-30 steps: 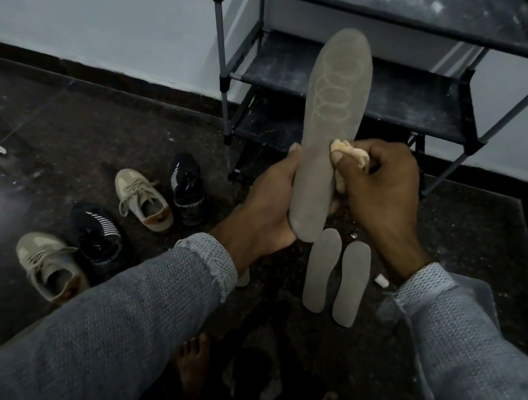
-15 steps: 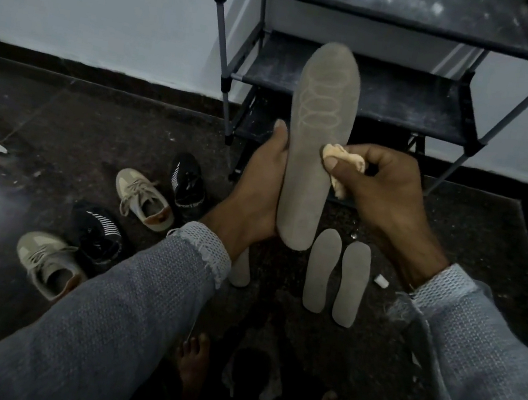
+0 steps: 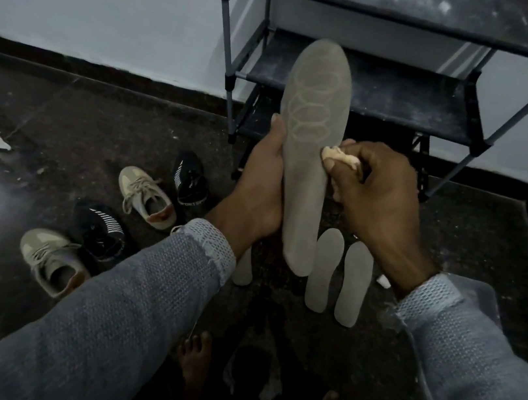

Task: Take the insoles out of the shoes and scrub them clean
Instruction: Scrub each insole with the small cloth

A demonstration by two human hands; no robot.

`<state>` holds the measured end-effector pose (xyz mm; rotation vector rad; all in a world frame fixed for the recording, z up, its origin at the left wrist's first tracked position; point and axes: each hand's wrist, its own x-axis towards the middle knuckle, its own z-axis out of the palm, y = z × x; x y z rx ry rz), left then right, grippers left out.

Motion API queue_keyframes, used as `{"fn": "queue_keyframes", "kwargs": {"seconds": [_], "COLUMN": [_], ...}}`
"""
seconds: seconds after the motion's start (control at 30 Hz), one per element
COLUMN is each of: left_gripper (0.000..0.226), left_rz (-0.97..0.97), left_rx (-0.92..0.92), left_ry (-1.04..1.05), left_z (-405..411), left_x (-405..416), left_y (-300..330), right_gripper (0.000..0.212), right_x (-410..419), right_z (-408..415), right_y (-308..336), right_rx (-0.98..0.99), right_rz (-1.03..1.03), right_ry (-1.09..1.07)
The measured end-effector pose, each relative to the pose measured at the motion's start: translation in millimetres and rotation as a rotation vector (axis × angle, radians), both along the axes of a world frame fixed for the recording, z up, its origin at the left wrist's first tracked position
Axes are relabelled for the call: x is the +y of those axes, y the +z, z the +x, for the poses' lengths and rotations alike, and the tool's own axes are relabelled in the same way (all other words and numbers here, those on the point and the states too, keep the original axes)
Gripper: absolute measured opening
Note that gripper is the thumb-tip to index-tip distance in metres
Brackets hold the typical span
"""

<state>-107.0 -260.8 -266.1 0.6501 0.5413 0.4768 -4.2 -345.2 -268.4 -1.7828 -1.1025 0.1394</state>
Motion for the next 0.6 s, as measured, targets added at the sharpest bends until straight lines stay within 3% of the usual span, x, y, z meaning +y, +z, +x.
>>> {"fn": "queue_keyframes", "kwargs": {"seconds": [0.2, 0.47, 0.6], "left_gripper": [0.072, 0.069, 0.072], "left_rz": [-0.083, -0.036, -0.109], "left_rx": [-0.046, 0.008, -0.019], "left_ry": [-0.024, -0.029, -0.009], "left_z": [-1, 5, 2], "left_x": [-2, -10, -9], "left_y": [1, 0, 1], "right_gripper": [0.007, 0.015, 0.006], "right_x": [-2, -3, -3], "right_z": [-33, -5, -29], "right_y": [6, 2, 7], "right_rx": [0.042, 0.031, 0.078], "right_rz": [-0.068, -0.018, -0.079], "right_ry": [0.202, 0.003, 0.187]}}
